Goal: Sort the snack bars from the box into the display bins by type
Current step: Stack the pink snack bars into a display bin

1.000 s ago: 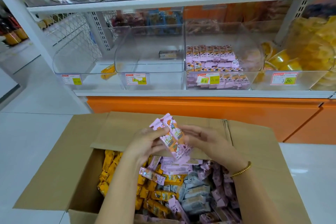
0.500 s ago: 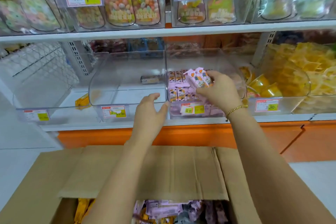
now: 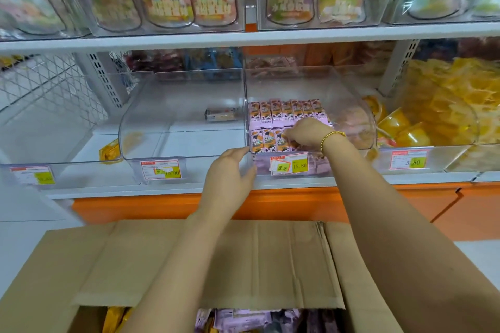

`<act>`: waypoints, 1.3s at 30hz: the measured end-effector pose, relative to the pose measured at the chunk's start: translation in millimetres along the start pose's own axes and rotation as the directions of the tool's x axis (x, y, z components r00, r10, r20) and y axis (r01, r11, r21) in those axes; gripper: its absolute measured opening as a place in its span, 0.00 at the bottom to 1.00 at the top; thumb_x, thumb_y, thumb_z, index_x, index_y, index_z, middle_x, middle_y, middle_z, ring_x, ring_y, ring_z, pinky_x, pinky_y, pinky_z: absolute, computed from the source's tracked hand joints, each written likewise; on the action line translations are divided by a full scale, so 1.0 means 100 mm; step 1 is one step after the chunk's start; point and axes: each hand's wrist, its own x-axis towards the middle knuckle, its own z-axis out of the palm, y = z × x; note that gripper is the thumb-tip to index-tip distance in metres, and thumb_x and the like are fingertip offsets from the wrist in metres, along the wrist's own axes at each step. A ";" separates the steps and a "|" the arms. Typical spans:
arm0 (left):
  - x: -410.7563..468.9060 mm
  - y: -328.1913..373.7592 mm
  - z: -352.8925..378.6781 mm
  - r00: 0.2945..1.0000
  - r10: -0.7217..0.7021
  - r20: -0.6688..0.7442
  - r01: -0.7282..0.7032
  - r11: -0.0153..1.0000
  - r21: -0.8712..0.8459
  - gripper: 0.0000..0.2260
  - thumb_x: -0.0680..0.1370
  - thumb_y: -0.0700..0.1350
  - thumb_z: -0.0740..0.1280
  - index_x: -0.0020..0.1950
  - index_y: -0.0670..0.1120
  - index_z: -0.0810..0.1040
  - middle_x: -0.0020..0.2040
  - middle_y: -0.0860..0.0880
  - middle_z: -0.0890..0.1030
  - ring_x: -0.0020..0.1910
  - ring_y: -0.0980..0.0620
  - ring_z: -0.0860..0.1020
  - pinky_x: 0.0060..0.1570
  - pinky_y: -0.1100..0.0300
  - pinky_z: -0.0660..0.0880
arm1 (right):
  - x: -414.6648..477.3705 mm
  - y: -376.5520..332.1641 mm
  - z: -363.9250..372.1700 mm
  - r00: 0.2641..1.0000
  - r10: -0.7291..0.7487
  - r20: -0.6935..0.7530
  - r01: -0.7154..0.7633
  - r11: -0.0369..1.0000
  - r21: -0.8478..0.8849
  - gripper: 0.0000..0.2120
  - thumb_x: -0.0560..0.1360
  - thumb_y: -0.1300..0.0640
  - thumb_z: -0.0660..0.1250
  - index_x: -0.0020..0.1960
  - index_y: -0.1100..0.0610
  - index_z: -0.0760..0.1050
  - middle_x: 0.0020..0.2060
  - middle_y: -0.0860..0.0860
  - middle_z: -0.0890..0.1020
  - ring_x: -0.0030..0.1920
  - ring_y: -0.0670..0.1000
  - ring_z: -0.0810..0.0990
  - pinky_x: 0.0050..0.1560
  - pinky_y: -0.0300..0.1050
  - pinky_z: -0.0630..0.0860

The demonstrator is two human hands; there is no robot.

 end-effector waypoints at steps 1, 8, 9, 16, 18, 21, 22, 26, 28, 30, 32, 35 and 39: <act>-0.04 0.00 -0.01 1.000 -0.001 0.005 0.001 1.000 -0.023 0.20 0.78 0.45 0.65 0.71 0.47 0.70 0.70 0.49 0.72 0.68 0.52 0.69 0.65 0.63 0.63 | -0.05 -0.01 0.00 1.000 -0.001 0.000 0.001 1.000 0.014 0.15 0.80 0.53 0.58 0.41 0.60 0.75 0.40 0.57 0.78 0.41 0.55 0.74 0.43 0.44 0.71; -0.72 -0.34 -0.14 0.972 -0.172 -0.163 0.101 0.924 -0.368 0.17 0.77 0.52 0.66 0.31 0.46 0.74 0.30 0.46 0.78 0.34 0.44 0.76 0.37 0.54 0.70 | -1.04 -0.09 0.09 0.870 -0.143 -0.471 0.252 0.951 0.177 0.15 0.75 0.57 0.65 0.32 0.59 0.67 0.29 0.54 0.71 0.33 0.53 0.70 0.33 0.42 0.66; -0.88 -0.42 -0.18 0.964 -0.201 -0.172 0.120 0.910 -0.396 0.19 0.76 0.55 0.65 0.29 0.45 0.73 0.29 0.44 0.77 0.33 0.43 0.76 0.37 0.53 0.71 | -1.25 -0.10 0.19 0.891 -0.190 -0.412 0.299 0.929 0.217 0.14 0.75 0.57 0.66 0.33 0.61 0.69 0.29 0.54 0.72 0.33 0.52 0.71 0.32 0.41 0.67; -1.98 -1.25 -0.05 0.873 -0.488 0.016 0.469 0.828 -0.307 0.21 0.78 0.49 0.66 0.30 0.37 0.72 0.26 0.44 0.75 0.29 0.45 0.74 0.34 0.54 0.69 | -1.96 0.25 1.66 0.940 -0.228 0.255 0.110 0.907 0.406 0.11 0.76 0.56 0.67 0.36 0.57 0.71 0.29 0.50 0.76 0.29 0.46 0.74 0.33 0.35 0.72; -2.16 -1.56 0.10 0.821 -0.553 0.142 0.569 0.812 -0.126 0.16 0.76 0.45 0.69 0.28 0.45 0.75 0.28 0.48 0.78 0.32 0.49 0.76 0.35 0.58 0.69 | -2.03 0.47 2.16 0.895 -0.179 0.408 0.037 0.943 0.332 0.15 0.76 0.58 0.65 0.31 0.55 0.66 0.27 0.53 0.71 0.29 0.50 0.71 0.34 0.39 0.70; -2.35 -1.86 0.29 0.747 -0.595 0.296 0.628 0.778 -0.022 0.02 0.74 0.40 0.70 0.42 0.46 0.80 0.45 0.46 0.83 0.49 0.47 0.80 0.44 0.58 0.72 | -2.16 0.81 2.76 0.844 -0.075 0.532 -0.027 0.983 0.180 0.17 0.74 0.61 0.65 0.28 0.55 0.67 0.26 0.49 0.70 0.29 0.46 0.68 0.36 0.40 0.70; -2.38 -1.91 0.33 0.732 -0.606 0.312 0.639 0.769 -0.004 0.04 0.74 0.40 0.70 0.49 0.43 0.81 0.50 0.44 0.82 0.53 0.45 0.79 0.47 0.58 0.72 | -2.20 0.91 2.90 0.827 -0.041 0.561 -0.045 0.990 0.137 0.15 0.74 0.62 0.66 0.29 0.55 0.69 0.28 0.47 0.72 0.31 0.43 0.69 0.39 0.37 0.69; -2.39 -2.03 0.47 0.591 -0.746 0.308 0.782 0.623 0.009 0.12 0.75 0.44 0.70 0.49 0.33 0.79 0.42 0.38 0.80 0.46 0.41 0.78 0.39 0.56 0.67 | -2.26 1.04 3.28 0.775 -0.013 0.632 0.032 0.999 -0.019 0.16 0.73 0.60 0.65 0.31 0.48 0.64 0.30 0.44 0.67 0.32 0.42 0.64 0.36 0.39 0.65; -2.37 -2.09 0.55 0.494 -0.816 0.301 0.866 0.495 -0.080 0.13 0.73 0.46 0.73 0.39 0.36 0.78 0.36 0.39 0.78 0.42 0.43 0.77 0.40 0.54 0.68 | -2.25 1.01 3.40 0.763 -0.048 0.645 0.097 0.994 -0.041 0.19 0.72 0.59 0.68 0.30 0.49 0.61 0.29 0.45 0.65 0.29 0.42 0.63 0.31 0.35 0.61; -2.35 -2.18 0.67 0.415 -0.867 0.276 0.909 0.384 -0.163 0.18 0.71 0.46 0.75 0.29 0.40 0.72 0.28 0.45 0.74 0.38 0.46 0.73 0.40 0.54 0.69 | -2.24 1.00 3.51 0.757 -0.090 0.647 0.170 0.984 -0.062 0.23 0.72 0.60 0.70 0.29 0.53 0.58 0.27 0.49 0.61 0.27 0.46 0.61 0.28 0.38 0.59; -2.29 -2.18 0.75 0.328 -0.910 0.253 0.928 0.261 -0.266 0.16 0.69 0.46 0.77 0.32 0.37 0.76 0.26 0.46 0.74 0.34 0.47 0.72 0.42 0.52 0.73 | -2.25 1.00 3.61 0.769 -0.079 0.635 0.182 0.978 -0.099 0.22 0.72 0.59 0.72 0.30 0.54 0.59 0.27 0.50 0.61 0.28 0.47 0.62 0.29 0.40 0.60; -2.20 -2.14 0.88 0.257 -0.935 0.246 0.937 0.178 -0.300 0.17 0.69 0.46 0.77 0.44 0.33 0.79 0.43 0.35 0.82 0.38 0.43 0.78 0.43 0.50 0.74 | -2.28 1.01 3.71 0.801 -0.076 0.594 0.221 0.960 -0.175 0.16 0.74 0.63 0.68 0.35 0.55 0.63 0.31 0.49 0.66 0.30 0.46 0.64 0.29 0.38 0.60; -2.18 -2.06 0.93 0.235 -0.940 0.248 0.947 0.164 -0.276 0.25 0.67 0.47 0.78 0.54 0.31 0.78 0.55 0.34 0.80 0.53 0.38 0.79 0.51 0.45 0.76 | -2.18 0.88 3.48 0.800 -0.084 0.594 0.171 0.981 -0.092 0.11 0.73 0.59 0.68 0.43 0.55 0.64 0.34 0.48 0.65 0.40 0.52 0.69 0.31 0.39 0.60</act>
